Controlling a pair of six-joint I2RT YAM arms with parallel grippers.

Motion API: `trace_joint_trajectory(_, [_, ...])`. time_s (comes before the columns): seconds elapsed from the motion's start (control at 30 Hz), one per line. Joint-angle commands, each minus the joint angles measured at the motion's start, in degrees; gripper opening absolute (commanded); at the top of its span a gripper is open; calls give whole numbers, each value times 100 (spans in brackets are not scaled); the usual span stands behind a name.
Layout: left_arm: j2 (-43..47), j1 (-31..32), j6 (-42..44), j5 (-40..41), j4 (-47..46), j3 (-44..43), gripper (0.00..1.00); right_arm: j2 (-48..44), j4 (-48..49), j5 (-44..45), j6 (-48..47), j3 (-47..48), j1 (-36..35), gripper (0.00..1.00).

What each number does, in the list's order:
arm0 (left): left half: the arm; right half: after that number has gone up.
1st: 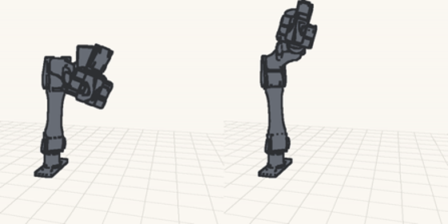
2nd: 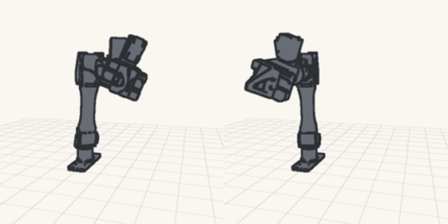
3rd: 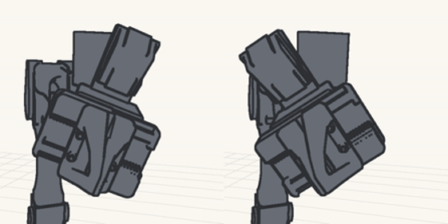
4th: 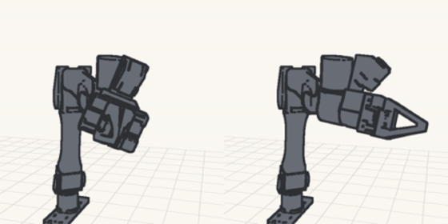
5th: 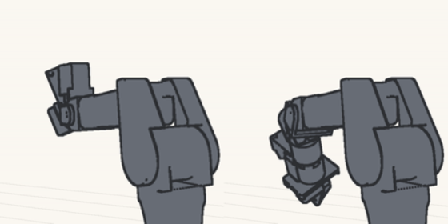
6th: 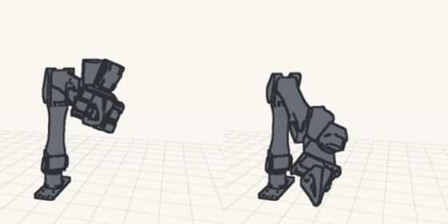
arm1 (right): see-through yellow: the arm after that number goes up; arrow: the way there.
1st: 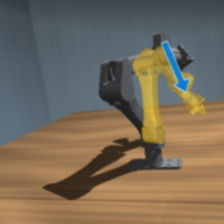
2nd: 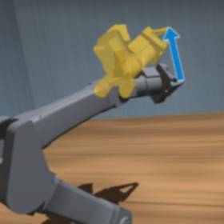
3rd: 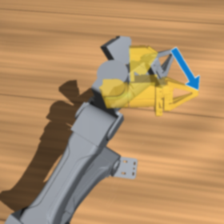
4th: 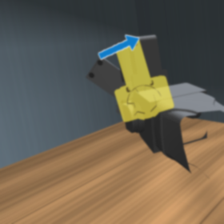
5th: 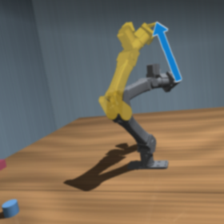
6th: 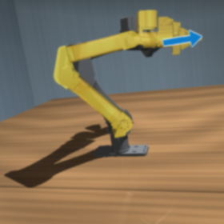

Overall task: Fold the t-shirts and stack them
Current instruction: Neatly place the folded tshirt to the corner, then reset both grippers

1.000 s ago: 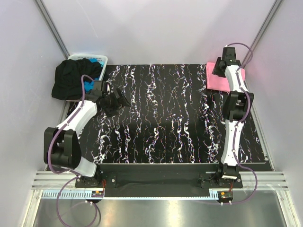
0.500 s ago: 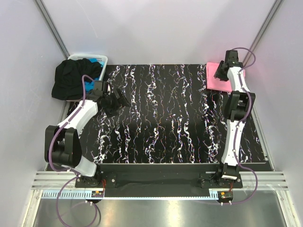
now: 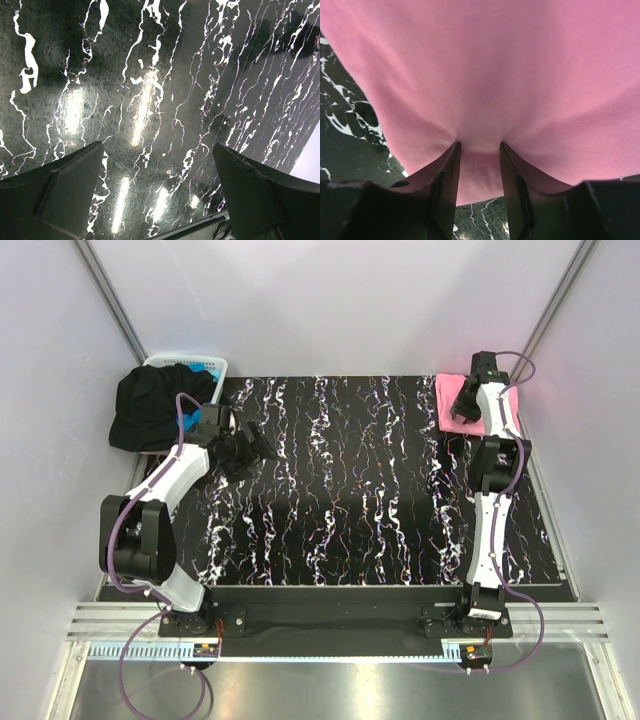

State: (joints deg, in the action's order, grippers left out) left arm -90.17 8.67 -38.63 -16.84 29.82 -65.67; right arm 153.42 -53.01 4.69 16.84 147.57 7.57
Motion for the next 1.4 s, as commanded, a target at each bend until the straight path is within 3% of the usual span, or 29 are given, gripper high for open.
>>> trace_joint_trajectory(0.0, [-71, 12, -30, -118, -179, -236, 98, 100, -613, 515, 74, 97, 51, 45])
trace_joint_trajectory(0.43, [-80, 21, 5, -100, -170, -218, 98, 267, -438, -239, -128, 343, 253, 45])
trace_joint_trajectory(0.63, [-62, 21, 58, -4, -117, -201, 99, 241, -157, -1635, -401, 290, 253, 44])
trace_joint_trajectory(0.77, [-36, 56, 119, 93, -100, -227, 99, 22, -8, -1796, -558, 290, 166, 44])
trace_joint_trajectory(0.93, [35, 83, 172, 278, -73, -227, 99, -383, 308, -1629, -691, 343, 25, 45])
trace_joint_trajectory(1.37, [149, 100, 268, 313, -56, -130, 99, -1560, 169, -65, -1183, 45, -256, 48])
